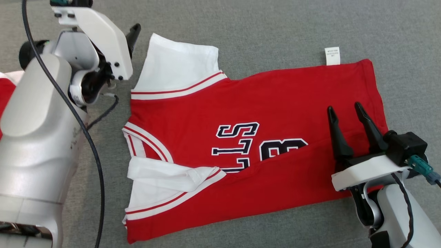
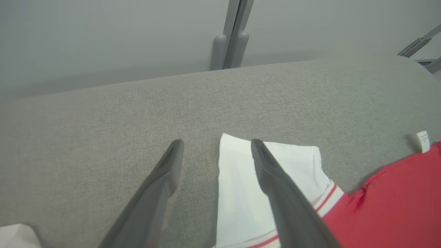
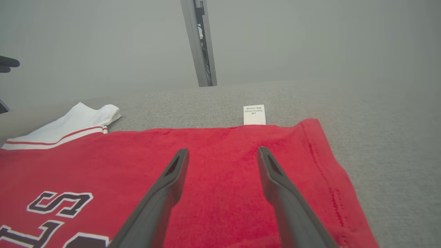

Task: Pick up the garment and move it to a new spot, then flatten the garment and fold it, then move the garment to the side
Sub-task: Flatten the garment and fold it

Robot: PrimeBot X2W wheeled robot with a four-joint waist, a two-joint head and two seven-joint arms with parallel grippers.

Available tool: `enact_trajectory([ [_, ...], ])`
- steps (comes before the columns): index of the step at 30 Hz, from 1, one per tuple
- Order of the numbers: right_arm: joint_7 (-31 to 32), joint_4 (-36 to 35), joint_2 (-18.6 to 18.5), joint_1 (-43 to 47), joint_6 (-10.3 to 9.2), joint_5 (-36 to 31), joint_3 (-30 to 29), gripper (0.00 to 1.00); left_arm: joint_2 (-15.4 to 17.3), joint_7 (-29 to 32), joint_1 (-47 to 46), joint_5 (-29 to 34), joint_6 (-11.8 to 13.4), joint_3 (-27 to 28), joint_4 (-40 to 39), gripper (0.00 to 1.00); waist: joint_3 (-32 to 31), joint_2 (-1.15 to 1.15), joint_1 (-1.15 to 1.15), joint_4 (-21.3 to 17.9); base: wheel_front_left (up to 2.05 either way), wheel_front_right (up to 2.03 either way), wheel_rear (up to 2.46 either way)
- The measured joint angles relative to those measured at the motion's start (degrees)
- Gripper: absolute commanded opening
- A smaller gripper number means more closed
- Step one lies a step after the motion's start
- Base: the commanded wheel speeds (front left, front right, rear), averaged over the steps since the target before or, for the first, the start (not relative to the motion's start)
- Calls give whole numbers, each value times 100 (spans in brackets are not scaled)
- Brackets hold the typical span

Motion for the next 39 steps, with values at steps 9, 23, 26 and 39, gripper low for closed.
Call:
enact_trajectory([
  [9,-1,-73,129,-292,0,57,114,100,62,731,-1104,165,-109,-279,1139,100,599,0,0,-445,0,0,0],
  [23,-1,-68,212,-446,0,114,116,100,121,851,-1649,327,-374,-561,2117,0,898,0,0,-761,0,0,0],
  [26,-1,-62,185,-449,0,113,73,100,76,720,-1647,302,-483,-592,2158,0,837,0,0,-710,0,0,0],
  [39,1758,992,-469,-2074,0,680,449,100,-11,443,-1428,97,-753,-730,2129,0,430,0,0,-519,0,0,0],
])
